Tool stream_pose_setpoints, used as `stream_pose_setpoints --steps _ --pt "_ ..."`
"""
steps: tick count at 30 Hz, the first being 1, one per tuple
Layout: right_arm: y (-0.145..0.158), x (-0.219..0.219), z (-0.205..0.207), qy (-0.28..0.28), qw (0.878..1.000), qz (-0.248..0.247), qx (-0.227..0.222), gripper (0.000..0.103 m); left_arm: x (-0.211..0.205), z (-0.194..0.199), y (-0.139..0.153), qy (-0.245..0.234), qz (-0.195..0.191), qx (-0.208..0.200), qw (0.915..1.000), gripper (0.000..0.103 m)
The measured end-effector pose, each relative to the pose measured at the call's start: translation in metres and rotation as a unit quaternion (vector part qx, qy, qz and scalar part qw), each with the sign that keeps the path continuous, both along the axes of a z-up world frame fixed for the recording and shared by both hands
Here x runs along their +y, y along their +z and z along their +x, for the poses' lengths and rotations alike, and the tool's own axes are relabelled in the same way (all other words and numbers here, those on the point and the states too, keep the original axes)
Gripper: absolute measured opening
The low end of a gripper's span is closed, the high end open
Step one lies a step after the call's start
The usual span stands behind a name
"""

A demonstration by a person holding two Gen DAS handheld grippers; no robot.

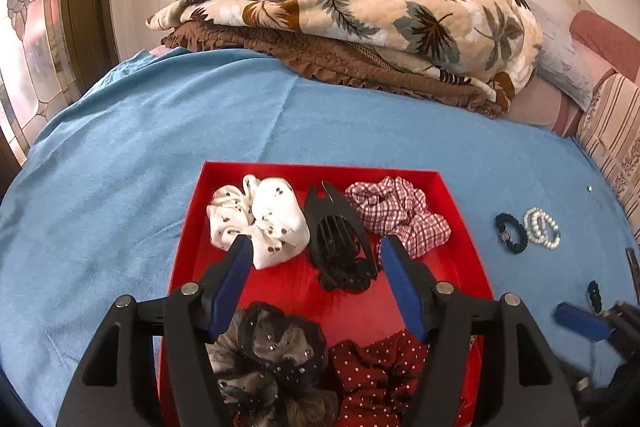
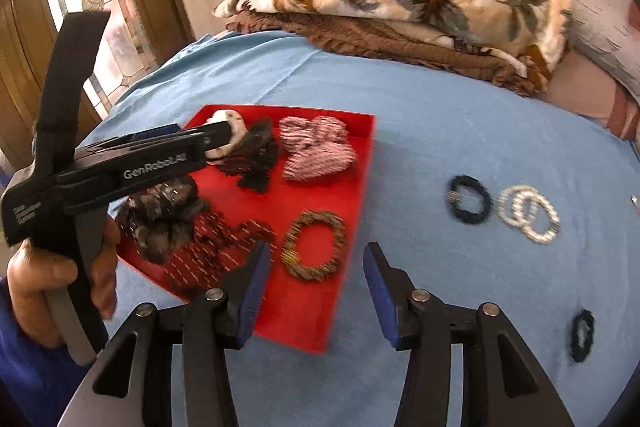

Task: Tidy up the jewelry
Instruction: 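Move left gripper to black rhinestone bracelet while right gripper moves to pearl bracelet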

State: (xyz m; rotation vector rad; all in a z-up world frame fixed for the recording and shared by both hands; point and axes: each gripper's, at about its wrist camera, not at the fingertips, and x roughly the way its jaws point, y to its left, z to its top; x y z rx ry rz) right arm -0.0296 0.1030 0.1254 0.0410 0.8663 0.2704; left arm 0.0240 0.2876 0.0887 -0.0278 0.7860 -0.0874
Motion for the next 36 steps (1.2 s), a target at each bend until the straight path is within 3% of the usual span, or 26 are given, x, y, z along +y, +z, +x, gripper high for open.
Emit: stream_pose_setpoints --steps 9,21,28,36 --pt "-0.004 -0.101 -0.028 -0.095 0.995 -0.007 0.007 0.058 -0.013 -0.026 0.006 -0.004 0.001 -0.014 0.9999 0.066" --pt "-0.024 -0.215 -0.047 -0.196 0.980 0.016 0.029 0.058 -0.065 -0.080 0.030 -0.066 -0.004 -0.050 0.9965 0.066" --pt "-0.030 -0.228 0.007 -0.168 0.985 0.017 0.038 0.058 -0.113 -0.077 0.038 -0.102 -0.022 -0.021 0.9943 0.066" --pt "-0.052 -0.226 0.081 -0.139 0.988 -0.013 0.072 0.057 -0.176 -0.014 0.016 -0.114 -0.044 0.048 0.9913 0.066"
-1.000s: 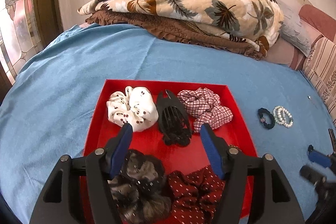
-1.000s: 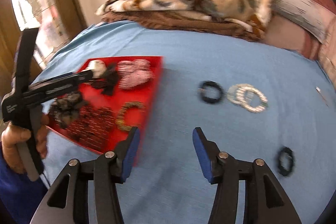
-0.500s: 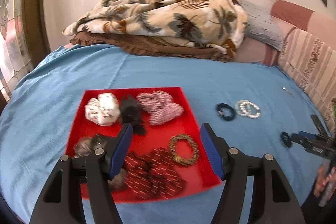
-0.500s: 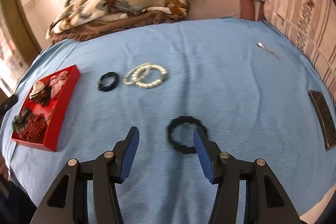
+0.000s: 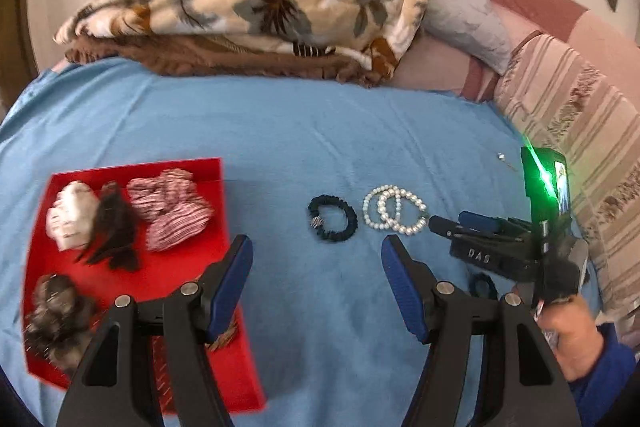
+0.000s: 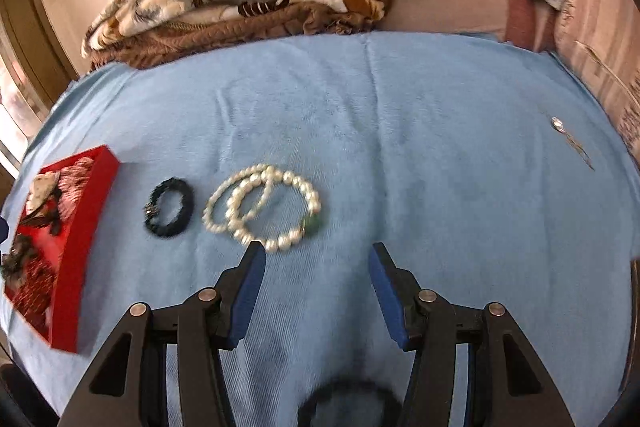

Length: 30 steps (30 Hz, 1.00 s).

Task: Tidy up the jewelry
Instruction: 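Move left gripper to black rhinestone bracelet while right gripper moves to pearl bracelet, then grasp black rhinestone bracelet with left gripper while right gripper grasps double pearl bracelet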

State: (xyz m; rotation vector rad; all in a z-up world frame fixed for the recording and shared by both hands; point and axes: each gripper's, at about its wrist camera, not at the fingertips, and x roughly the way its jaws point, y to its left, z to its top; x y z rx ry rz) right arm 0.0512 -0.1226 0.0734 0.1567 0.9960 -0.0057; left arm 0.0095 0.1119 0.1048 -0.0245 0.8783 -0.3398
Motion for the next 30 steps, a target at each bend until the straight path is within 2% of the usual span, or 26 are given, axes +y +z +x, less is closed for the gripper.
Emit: stream_pose_setpoints --steps 2,3,5,8,16,21,22,23,24,25,27,30 --pt "-0.008 -0.004 0.010 -0.003 1.000 -0.007 0.007 0.048 -0.014 0.019 -0.012 -0.002 0.003 0.020 0.9998 0.066" --pt "-0.012 -0.006 0.014 -0.004 1.000 -0.004 0.011 0.046 -0.019 0.027 -0.018 0.000 0.005 0.030 0.9996 0.062" --pt "-0.015 -0.012 0.018 -0.008 1.000 0.010 0.005 0.046 -0.029 0.042 -0.030 0.006 0.010 0.048 0.9988 0.055" --pt "-0.016 -0.014 0.025 -0.003 1.000 0.014 0.005 0.045 -0.042 0.062 -0.048 0.017 0.029 0.062 0.9975 0.054" --pt "-0.023 -0.002 0.041 0.022 0.999 -0.029 -0.003 0.044 -0.053 0.092 -0.084 0.022 0.078 0.090 0.9927 0.049" --pt "-0.023 0.001 0.054 0.041 0.998 -0.043 -0.001 0.045 -0.056 0.093 -0.086 0.018 0.105 0.073 0.9916 0.049" --pt "-0.023 0.002 0.055 0.046 0.998 -0.047 -0.001 0.044 -0.056 0.093 -0.086 0.017 0.109 0.070 0.9914 0.049" --pt "-0.022 0.004 0.054 0.052 0.998 -0.046 -0.003 0.035 -0.057 0.093 -0.086 0.017 0.112 0.066 0.9914 0.049" --pt "-0.022 0.006 0.053 0.059 0.997 -0.046 -0.006 0.028 -0.058 0.091 -0.087 0.016 0.114 0.061 0.9915 0.047" --pt "-0.022 0.008 0.051 0.062 0.997 -0.051 -0.006 0.016 -0.058 0.090 -0.087 0.015 0.115 0.056 0.9916 0.043" --pt "-0.022 0.008 0.046 0.061 0.997 -0.048 -0.004 0.012 -0.060 0.087 -0.086 0.014 0.122 0.050 0.9912 0.015" --pt "-0.018 0.003 0.036 0.053 0.998 -0.020 -0.001 0.011 -0.062 0.082 -0.082 0.006 0.115 0.060 0.9915 0.013"
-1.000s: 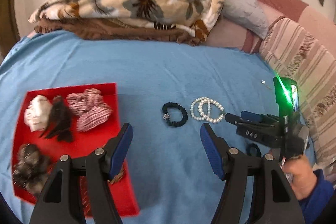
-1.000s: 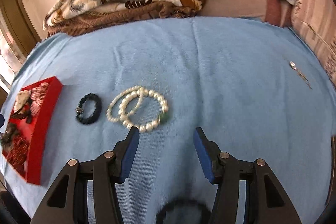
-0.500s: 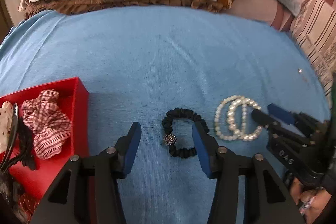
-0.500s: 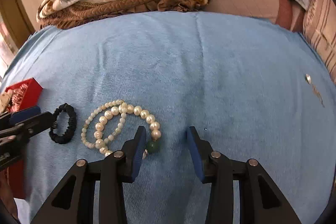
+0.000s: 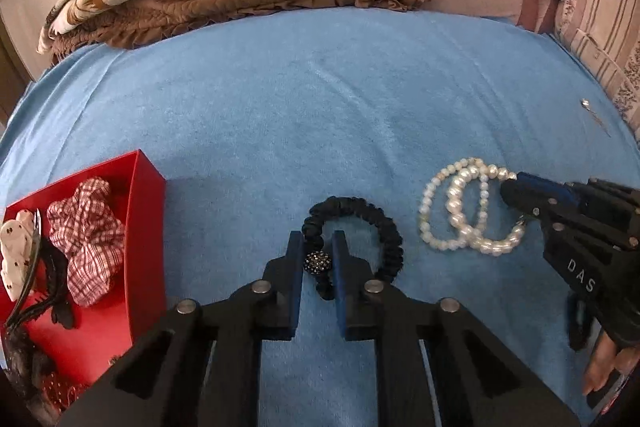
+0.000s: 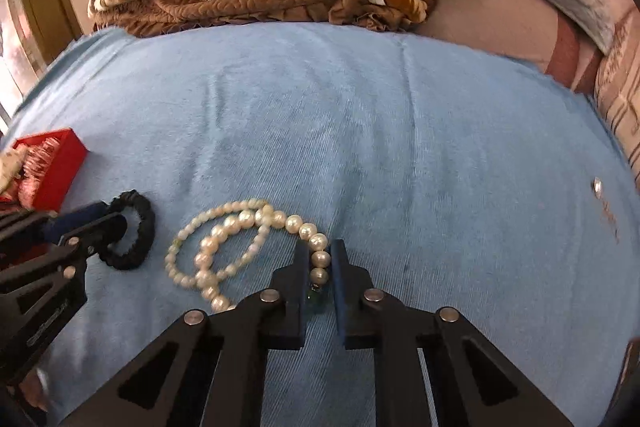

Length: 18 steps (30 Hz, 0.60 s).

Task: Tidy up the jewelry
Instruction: 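Grasp black rhinestone bracelet with left gripper while right gripper grasps double pearl bracelet, then carry both bracelets over the red tray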

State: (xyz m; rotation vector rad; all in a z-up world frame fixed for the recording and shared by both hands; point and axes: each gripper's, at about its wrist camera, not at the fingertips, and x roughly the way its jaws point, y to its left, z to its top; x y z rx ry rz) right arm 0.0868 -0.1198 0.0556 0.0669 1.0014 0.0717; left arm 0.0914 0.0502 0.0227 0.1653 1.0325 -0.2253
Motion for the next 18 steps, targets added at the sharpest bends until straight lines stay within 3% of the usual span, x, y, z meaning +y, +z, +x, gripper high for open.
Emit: stream_pose_setpoints --steps 12,18 --pt "0.038 -0.001 -0.078 -0.023 0.997 0.059 -0.042 0.011 0.004 -0.070 0.044 -0.041 -0.060 -0.009 0.9973 0.013" --pt "0.065 0.004 -0.110 -0.027 0.993 0.089 -0.070 0.011 0.016 -0.112 0.074 -0.057 -0.074 -0.043 0.9947 0.013"
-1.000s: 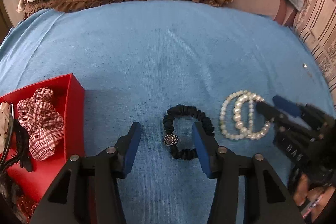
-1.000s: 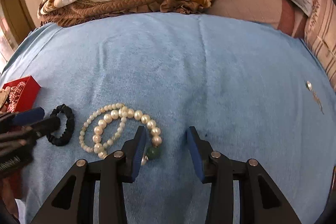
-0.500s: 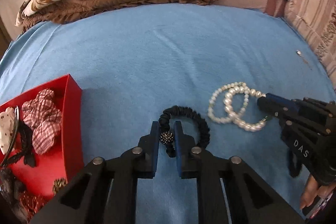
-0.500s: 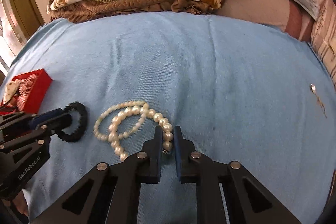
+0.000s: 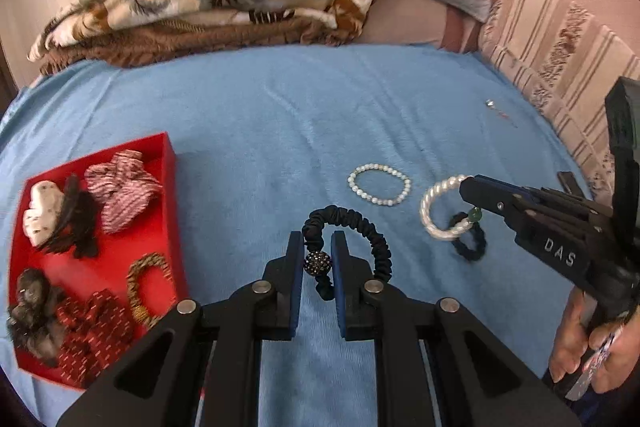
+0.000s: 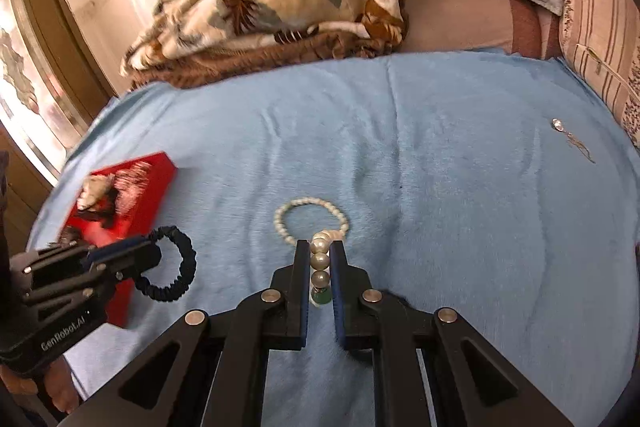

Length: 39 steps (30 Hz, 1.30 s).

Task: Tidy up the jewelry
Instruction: 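Carry both bracelets over the red tray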

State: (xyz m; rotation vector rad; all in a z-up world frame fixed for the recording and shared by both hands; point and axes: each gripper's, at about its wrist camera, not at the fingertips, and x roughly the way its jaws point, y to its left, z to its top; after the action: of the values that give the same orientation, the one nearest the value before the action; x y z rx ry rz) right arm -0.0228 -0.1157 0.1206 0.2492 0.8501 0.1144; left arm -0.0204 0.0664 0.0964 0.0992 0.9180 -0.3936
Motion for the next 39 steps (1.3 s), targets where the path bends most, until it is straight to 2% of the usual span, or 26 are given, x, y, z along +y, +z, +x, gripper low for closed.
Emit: stream_pose_setpoints --steps 10,20,31,39 --pt "0.036 0.034 -0.042 0.017 0.999 0.006 -0.032 0.011 0.041 -0.043 0.027 0.016 -0.021 -0.033 0.9991 0.013" --pt "0.052 0.075 -0.067 0.048 0.998 -0.009 -0.044 0.011 0.100 -0.055 0.033 0.057 -0.038 -0.045 0.9966 0.013" --pt "0.056 0.120 -0.065 0.079 0.996 -0.027 -0.040 0.011 0.166 -0.047 0.028 0.109 -0.063 -0.039 0.9913 0.013" --pt "0.058 0.150 -0.056 0.099 0.994 -0.032 -0.035 0.011 0.205 -0.026 0.029 0.143 -0.064 -0.045 0.9867 0.013"
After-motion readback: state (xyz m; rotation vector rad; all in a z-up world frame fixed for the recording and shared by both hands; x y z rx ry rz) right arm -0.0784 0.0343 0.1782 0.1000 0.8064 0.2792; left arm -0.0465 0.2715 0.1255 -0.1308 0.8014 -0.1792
